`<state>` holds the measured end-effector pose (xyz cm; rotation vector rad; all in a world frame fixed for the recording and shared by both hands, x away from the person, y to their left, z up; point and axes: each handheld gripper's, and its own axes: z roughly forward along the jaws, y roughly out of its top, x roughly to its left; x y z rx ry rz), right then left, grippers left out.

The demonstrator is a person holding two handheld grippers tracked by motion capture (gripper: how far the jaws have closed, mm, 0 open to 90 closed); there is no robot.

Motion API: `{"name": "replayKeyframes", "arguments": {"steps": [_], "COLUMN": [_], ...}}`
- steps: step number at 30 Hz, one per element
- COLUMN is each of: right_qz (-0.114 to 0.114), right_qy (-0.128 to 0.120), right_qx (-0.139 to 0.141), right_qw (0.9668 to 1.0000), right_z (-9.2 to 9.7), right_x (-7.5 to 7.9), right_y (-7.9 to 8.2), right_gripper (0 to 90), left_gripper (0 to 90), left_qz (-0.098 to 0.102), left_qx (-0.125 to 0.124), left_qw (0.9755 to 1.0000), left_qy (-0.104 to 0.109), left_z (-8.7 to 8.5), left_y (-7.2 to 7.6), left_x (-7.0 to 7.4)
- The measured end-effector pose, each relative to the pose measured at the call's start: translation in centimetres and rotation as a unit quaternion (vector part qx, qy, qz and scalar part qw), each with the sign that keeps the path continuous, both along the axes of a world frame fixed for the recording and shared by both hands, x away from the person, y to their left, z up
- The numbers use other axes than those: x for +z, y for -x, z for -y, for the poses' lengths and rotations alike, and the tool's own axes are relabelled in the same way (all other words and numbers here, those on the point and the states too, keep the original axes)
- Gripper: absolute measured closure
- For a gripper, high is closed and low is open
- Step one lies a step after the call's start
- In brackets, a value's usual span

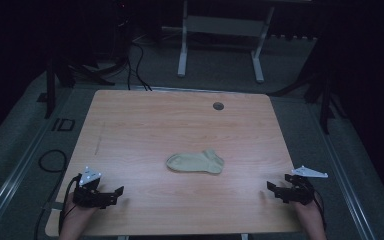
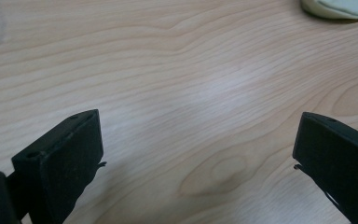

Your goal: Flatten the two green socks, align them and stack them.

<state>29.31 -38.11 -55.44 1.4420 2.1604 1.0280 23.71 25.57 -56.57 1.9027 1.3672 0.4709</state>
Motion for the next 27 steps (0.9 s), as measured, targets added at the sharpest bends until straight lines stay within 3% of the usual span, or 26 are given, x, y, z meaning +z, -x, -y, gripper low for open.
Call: {"name": "replayKeyframes", "arguments": {"steps": [15, 21, 24, 27], "right_qz": [0.011, 0.037, 0.05, 0.057], "right_qy": [0.001, -0.007, 0.001, 0.002], "right_qx": [-0.031, -0.052, -0.064, -0.078], "right_qw": [0.9995, 0.9979, 0.9967, 0.9953], "right_z": [1.0, 1.3, 1.4, 1.5], "right_x": [-0.3, -0.2, -0.3, -0.4], "right_y": [2.6, 3.1, 3.3, 3.2], "right_gripper": [13.4, 13.6, 13.6, 13.7], "left_gripper": [1.8, 1.8, 1.8, 1.8], "left_qz": [0.011, 0.026, 0.032, 0.037], "left_qx": [0.03, 0.05, 0.062, 0.087], "left_qw": [0.9995, 0.9984, 0.9976, 0.9955], "left_qy": [0.001, 0.002, 0.002, -0.006], "left_z": [-2.4, -3.1, -3.5, -3.7], "left_y": [2.6, 3.5, 3.7, 3.9], "left_x": [0.0, -0.1, -0.2, -0.6]}}
